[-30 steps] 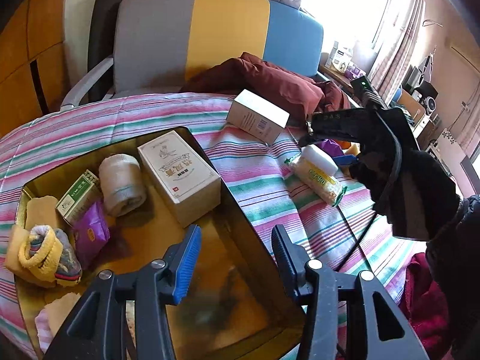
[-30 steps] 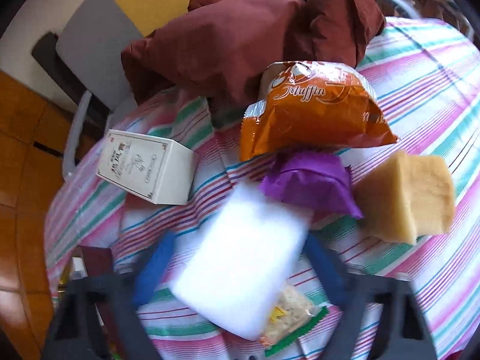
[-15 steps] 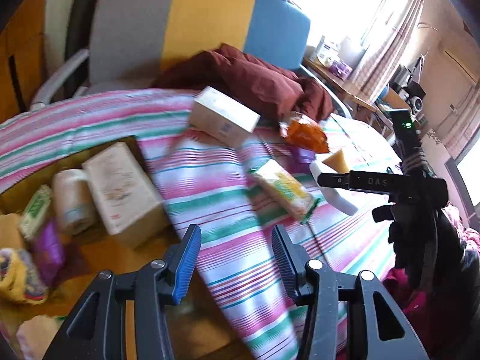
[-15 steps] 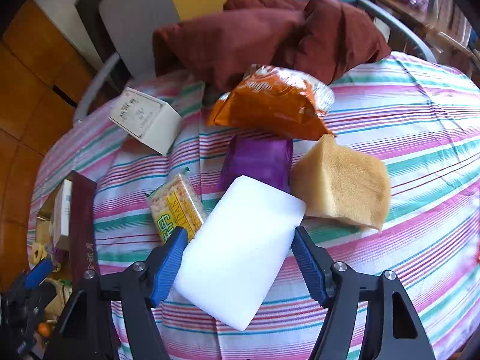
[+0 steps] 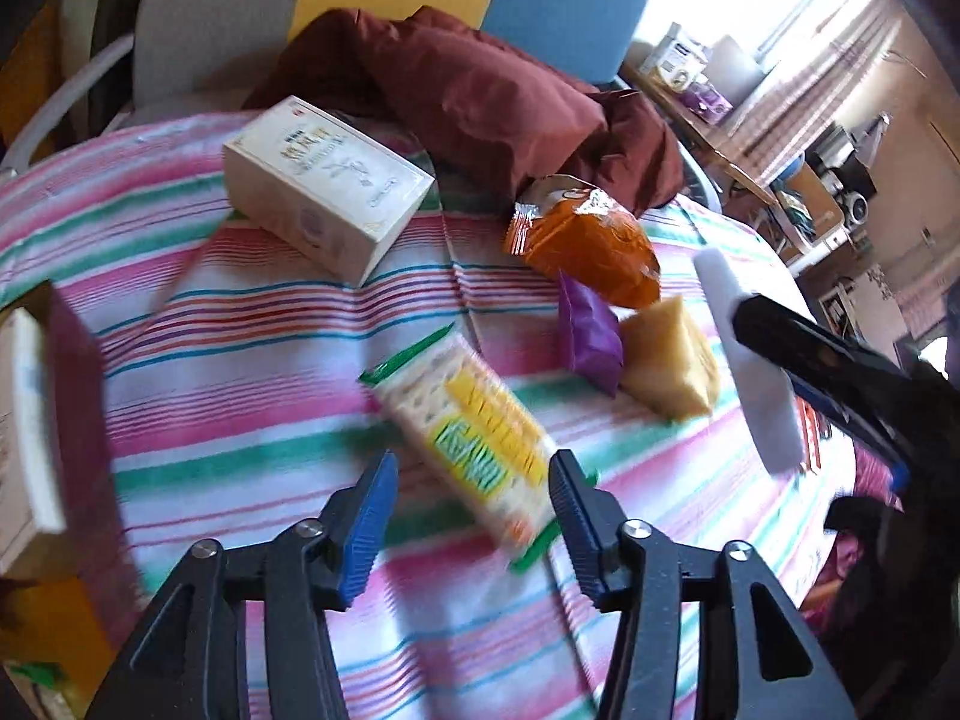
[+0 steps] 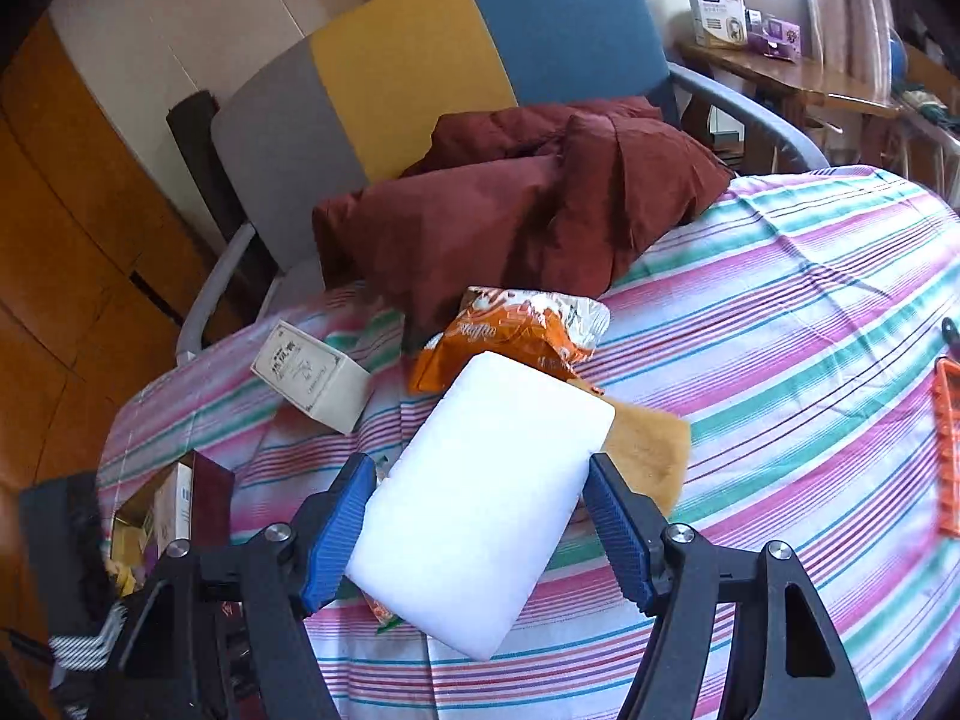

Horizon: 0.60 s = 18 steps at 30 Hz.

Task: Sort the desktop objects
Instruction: 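Grasp the white block with the right gripper while the left grasps the WEIDAN cracker packet, then carry the white block and cracker packet over the gold tray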

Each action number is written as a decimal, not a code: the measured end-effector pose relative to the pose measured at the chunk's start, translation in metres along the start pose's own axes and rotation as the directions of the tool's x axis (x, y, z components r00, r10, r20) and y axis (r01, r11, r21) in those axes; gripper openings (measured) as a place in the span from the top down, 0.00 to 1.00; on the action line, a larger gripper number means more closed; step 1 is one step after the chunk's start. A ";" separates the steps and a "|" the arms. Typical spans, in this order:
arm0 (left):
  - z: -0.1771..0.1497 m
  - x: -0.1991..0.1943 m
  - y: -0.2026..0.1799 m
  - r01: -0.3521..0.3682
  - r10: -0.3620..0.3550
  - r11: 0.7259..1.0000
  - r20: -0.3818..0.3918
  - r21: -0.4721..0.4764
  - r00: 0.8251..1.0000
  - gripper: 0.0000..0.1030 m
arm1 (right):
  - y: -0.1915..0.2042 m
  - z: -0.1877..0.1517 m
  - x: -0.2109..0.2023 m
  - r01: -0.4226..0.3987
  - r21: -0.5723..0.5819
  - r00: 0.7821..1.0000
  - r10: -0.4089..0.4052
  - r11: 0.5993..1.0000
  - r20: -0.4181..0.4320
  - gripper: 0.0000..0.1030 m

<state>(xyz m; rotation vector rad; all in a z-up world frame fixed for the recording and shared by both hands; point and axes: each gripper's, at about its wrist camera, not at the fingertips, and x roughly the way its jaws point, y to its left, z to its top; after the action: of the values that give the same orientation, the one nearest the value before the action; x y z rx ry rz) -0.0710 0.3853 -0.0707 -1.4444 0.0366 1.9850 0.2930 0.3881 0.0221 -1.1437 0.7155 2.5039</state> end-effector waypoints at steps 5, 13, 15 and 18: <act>0.012 0.020 -0.006 -0.050 0.049 0.998 -0.026 -0.036 0.998 0.43 | 0.003 0.005 -0.002 -0.010 -0.010 1.000 0.011 1.000 0.026 0.30; 0.021 0.044 -0.021 -0.148 0.148 0.989 -0.050 0.005 0.988 0.43 | 0.001 0.009 -0.013 -0.051 0.000 0.996 0.051 0.999 0.074 0.30; 0.020 0.046 -0.026 -0.172 0.174 0.984 -0.048 0.039 0.984 0.42 | 0.004 0.009 -0.014 -0.056 -0.018 0.995 0.058 0.998 0.081 0.30; 0.012 0.048 -0.031 -0.207 0.212 0.973 -0.042 0.103 0.976 0.41 | 0.009 0.009 -0.015 -0.064 -0.044 0.994 0.067 0.997 0.086 0.30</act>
<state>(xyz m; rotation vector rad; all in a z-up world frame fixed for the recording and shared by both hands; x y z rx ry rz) -0.0721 0.4378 -0.0963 -1.4797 0.3174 2.0804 0.2926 0.3849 0.0413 -1.0326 0.6913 2.6168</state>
